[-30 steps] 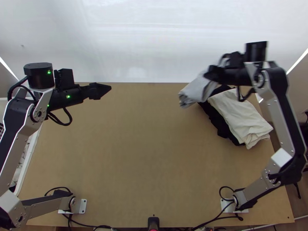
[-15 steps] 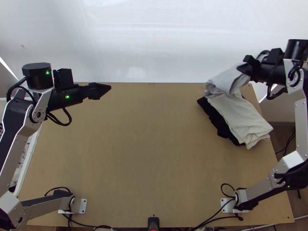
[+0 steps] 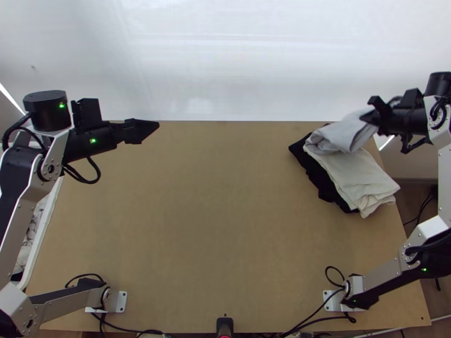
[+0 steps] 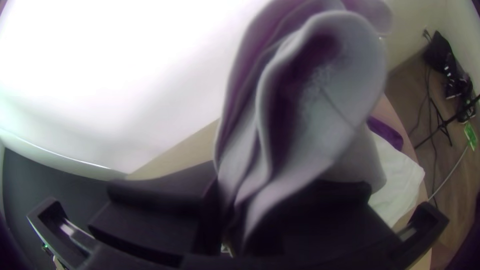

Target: Fold the t-shirt

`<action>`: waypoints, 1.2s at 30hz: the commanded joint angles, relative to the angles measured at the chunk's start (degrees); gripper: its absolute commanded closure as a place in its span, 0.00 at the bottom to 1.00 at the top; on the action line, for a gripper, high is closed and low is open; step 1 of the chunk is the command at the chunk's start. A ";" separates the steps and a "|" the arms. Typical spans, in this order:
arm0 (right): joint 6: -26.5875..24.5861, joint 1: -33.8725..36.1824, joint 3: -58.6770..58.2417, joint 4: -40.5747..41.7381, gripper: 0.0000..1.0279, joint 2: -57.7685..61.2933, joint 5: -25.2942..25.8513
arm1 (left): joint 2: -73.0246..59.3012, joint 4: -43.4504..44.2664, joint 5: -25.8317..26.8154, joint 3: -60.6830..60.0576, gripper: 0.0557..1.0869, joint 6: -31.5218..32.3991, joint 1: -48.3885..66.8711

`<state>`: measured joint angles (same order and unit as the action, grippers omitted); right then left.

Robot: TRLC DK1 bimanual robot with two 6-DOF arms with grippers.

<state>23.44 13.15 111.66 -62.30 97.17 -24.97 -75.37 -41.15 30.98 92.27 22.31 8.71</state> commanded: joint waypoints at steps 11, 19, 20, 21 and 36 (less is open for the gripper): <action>-8.15 12.08 -19.46 -3.97 0.83 -1.54 19.52 | 1.02 0.01 4.61 0.10 0.04 0.11 -4.75; -8.85 14.01 -25.87 -7.92 0.07 -4.88 28.05 | 1.11 0.01 5.05 -0.42 0.04 0.02 -5.11; -8.94 14.01 -26.05 -10.21 0.04 -5.67 29.10 | 1.19 0.01 5.05 -0.51 0.04 0.02 -5.19; -9.29 14.01 -26.31 -11.35 0.04 -6.73 29.98 | 1.19 0.01 5.14 -0.60 0.04 0.02 -5.28; -16.06 1.71 -37.39 29.34 0.04 -19.82 36.92 | 1.46 0.89 6.55 -1.74 0.04 0.11 -7.22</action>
<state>11.20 20.40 86.26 -58.54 81.12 9.58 -74.22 -40.93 37.19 90.96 22.31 1.98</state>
